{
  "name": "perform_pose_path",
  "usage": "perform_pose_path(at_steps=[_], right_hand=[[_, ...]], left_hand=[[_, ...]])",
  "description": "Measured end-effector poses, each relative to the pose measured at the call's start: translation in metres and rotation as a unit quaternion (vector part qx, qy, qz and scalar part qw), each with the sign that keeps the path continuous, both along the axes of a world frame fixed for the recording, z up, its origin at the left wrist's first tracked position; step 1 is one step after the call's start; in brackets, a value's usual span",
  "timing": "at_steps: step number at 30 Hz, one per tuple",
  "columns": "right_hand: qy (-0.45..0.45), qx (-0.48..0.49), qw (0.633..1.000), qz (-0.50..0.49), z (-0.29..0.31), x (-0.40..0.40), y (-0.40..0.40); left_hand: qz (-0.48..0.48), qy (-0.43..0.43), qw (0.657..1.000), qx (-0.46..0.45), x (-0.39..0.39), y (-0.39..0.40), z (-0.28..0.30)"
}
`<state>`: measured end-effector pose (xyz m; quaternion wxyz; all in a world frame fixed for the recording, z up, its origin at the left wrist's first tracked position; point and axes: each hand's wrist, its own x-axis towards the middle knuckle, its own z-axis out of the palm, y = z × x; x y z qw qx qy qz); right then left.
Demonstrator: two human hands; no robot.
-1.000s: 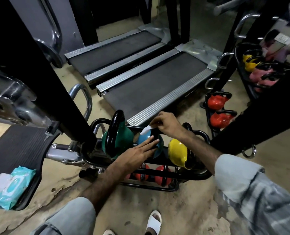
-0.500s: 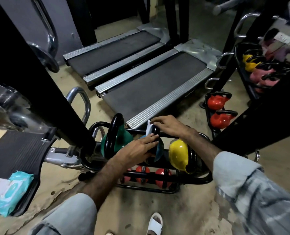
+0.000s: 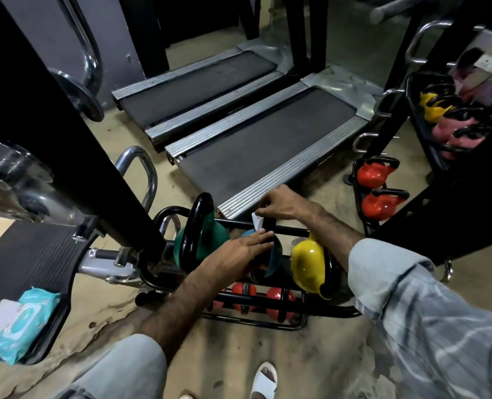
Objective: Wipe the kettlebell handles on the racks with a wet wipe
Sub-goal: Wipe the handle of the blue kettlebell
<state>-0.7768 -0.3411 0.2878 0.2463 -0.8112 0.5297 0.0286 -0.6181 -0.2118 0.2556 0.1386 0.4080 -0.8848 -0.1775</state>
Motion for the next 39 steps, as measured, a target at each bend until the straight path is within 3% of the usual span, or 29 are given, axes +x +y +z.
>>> perform_pose_path(at_steps=[4,15,22,24,26,28,30,33,37,39], right_hand=[[0.111,-0.045,0.992,0.027,0.009,0.022,-0.008],[0.118,-0.068,0.991,0.010,0.014,0.017,-0.008],[0.022,-0.053,0.998,0.024,0.013,0.002,0.018],[-0.021,-0.065,0.997,-0.025,0.011,-0.006,0.025],[-0.096,-0.064,0.983,-0.143,0.005,-0.011,0.033],[-0.168,-0.033,0.948,-0.268,-0.005,-0.009,0.043],[-0.246,0.009,0.891,-0.381,-0.015,-0.004,0.052],[-0.391,0.133,0.743,-0.527,-0.021,0.002,0.063],[-0.467,0.310,0.619,-0.550,-0.025,-0.001,0.065],[-0.521,0.377,0.534,-0.549,-0.027,0.001,0.063]], left_hand=[[0.005,0.004,1.000,0.003,-0.001,0.000,0.002],[0.016,0.006,1.000,0.018,0.000,-0.001,0.004],[0.023,0.018,0.999,0.019,-0.003,-0.001,0.002],[0.033,0.022,0.999,0.025,-0.004,0.000,0.002],[0.039,0.021,0.999,0.029,-0.005,0.000,0.006],[0.044,0.018,0.998,0.029,-0.004,0.000,0.007],[0.045,0.013,0.998,0.033,-0.003,0.000,0.008],[0.055,0.019,0.998,0.036,-0.004,0.001,0.008],[0.064,0.010,0.997,0.037,-0.006,0.001,0.009],[0.068,0.009,0.997,0.042,-0.006,0.000,0.007]])
